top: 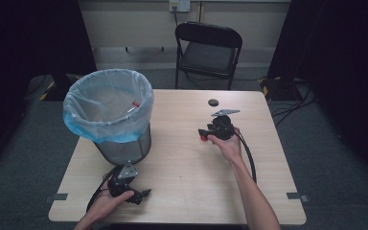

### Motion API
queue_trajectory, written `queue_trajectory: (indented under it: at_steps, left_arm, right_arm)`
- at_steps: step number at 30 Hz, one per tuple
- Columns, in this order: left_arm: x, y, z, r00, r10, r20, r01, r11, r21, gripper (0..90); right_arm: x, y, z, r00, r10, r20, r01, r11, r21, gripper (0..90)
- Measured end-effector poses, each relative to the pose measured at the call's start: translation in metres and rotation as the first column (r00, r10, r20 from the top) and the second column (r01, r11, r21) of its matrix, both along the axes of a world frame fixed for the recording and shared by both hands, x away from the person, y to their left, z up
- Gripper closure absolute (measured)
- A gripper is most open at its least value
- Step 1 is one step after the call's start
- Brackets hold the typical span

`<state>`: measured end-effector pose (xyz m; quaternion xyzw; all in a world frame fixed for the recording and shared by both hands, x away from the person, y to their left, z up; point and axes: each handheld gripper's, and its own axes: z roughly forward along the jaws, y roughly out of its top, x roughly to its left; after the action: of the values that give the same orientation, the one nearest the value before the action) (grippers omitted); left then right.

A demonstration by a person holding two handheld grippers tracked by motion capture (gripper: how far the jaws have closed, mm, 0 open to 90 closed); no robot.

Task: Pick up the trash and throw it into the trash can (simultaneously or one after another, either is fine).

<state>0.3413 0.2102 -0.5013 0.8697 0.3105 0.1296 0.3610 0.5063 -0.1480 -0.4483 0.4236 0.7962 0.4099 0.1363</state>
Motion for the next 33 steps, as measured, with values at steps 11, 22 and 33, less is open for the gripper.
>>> queue_trajectory:
  at_steps: [11,22,33]
  left_arm:
    - [0.000,0.000,0.000,1.0000,0.000,0.000,0.000,1.0000,0.000,0.0]
    - [0.000,0.000,0.000,1.0000,0.000,0.000,0.000,1.0000,0.000,0.0]
    - [0.000,0.000,0.000,1.0000,0.000,0.001,0.000,1.0000,-0.001,0.0]
  right_arm:
    - [0.013,0.002,-0.030,0.9980,-0.005,-0.063,0.001,0.9976,-0.070,47.9]
    - [0.011,0.007,-0.040,0.9988,-0.017,-0.047,0.010,0.9917,-0.128,57.2]
    - [0.005,0.012,-0.039,0.9994,-0.023,-0.026,0.018,0.9839,-0.178,59.1]
